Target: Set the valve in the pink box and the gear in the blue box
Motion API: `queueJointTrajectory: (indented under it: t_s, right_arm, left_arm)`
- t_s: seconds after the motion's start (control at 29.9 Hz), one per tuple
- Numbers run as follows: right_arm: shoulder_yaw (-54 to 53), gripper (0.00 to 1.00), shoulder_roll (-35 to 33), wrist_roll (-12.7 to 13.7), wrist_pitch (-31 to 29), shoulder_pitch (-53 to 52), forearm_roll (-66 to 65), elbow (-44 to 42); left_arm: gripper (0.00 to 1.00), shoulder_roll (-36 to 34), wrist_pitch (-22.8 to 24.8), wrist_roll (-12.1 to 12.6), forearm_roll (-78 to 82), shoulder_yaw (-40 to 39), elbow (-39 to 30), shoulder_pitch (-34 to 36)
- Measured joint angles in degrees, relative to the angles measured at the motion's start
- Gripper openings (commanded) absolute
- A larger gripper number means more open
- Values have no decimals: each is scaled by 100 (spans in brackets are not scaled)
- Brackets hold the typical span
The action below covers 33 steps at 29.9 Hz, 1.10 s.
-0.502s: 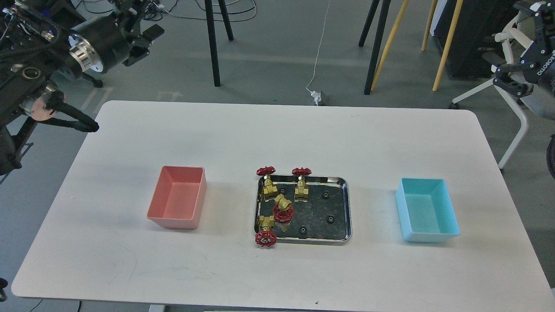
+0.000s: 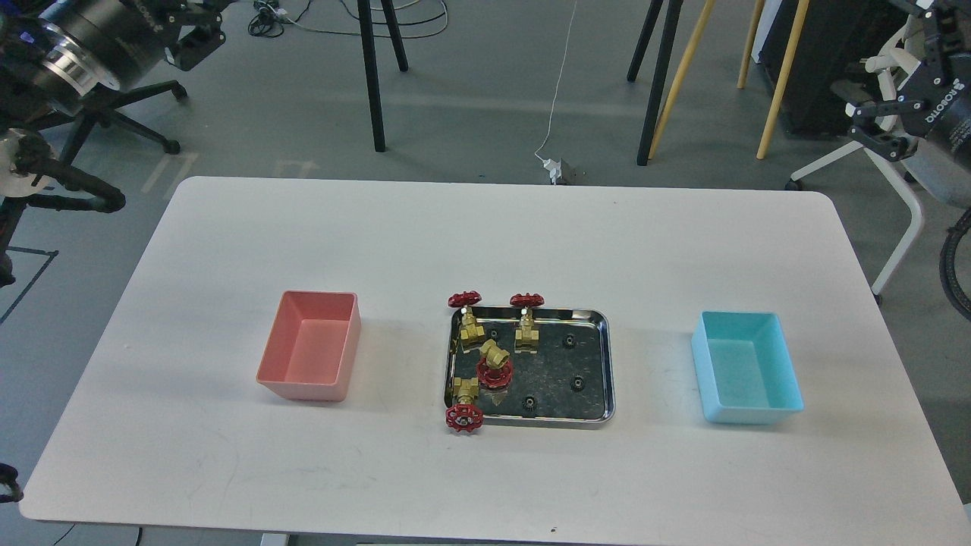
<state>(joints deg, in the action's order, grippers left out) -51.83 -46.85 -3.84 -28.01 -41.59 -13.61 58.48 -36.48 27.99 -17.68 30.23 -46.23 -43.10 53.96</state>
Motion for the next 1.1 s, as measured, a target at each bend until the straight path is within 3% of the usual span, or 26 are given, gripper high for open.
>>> queueJointTrajectory:
  t_s: [0.07,0.17,0.23,0.37,0.47,0.74,0.9,1.1]
  right_arm:
    - [-3,99,41,-5,1,-15,0,-6]
    - [36,99,73,-6,1,-35,0,-33]
    - [51,99,76,7,1,-46,0,-38]
    - [66,99,78,60,1,-85,0,-43]
    - [99,99,65,71,1,-191,-14,-47]
    - [832,99,62,67,1,-966,-171,-353]
    - [1123,99,68,66,0,-1328,-438,-517]
    - [1197,99,73,78,0,-1456,-483,-589]
  left_arm:
    - [100,37,-1,-234,-38,-18,220,17]
    - [100,88,4,-806,-70,-8,305,17]
    - [99,96,3,-973,-150,5,317,-21]
    - [96,94,2,-1029,-244,183,305,-70]
    - [94,61,2,-909,82,708,217,-63]
    - [94,176,-213,-858,2615,1126,-561,70]
    - [94,688,-1093,-853,4159,1441,-1155,16]
    - [94,1018,-3110,-847,5602,2462,-1814,-227]
